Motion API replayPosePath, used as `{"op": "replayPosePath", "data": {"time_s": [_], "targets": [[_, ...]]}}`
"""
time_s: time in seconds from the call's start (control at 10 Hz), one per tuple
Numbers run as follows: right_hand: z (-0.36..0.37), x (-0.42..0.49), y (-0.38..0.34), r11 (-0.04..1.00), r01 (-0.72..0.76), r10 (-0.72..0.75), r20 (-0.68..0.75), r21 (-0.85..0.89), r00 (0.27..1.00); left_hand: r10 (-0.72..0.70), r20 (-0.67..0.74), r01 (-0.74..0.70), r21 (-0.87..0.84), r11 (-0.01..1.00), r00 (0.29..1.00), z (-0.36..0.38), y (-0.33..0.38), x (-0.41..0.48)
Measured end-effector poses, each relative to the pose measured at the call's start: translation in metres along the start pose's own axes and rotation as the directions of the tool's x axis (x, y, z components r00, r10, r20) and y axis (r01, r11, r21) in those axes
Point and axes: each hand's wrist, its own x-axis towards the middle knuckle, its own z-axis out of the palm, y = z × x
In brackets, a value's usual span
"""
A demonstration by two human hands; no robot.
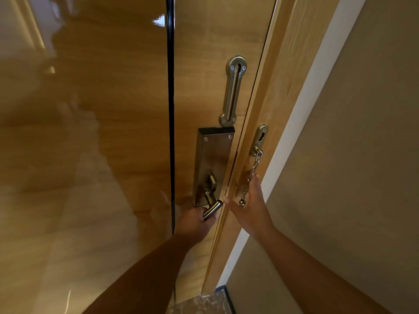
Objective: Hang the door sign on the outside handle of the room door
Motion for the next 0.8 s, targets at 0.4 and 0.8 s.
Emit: {"op": "replayPosePath", "data": {"time_s": [0.4,0.8], "targets": [[-0.022,-0.022,-0.008,0.999,-0.042,0.043,-0.012,0.012,0.999,0.038,0.004,-0.038,0.036,0.999,0.999,-0.002,-0.004,0.010],[-0.047,-0.087,-0.033,0.995,-0.092,0.086,0.136,0.039,0.987,0.316,0.175,-0.345,0.691,0.635,0.932,-0.084,0.072,-0.018]]}}
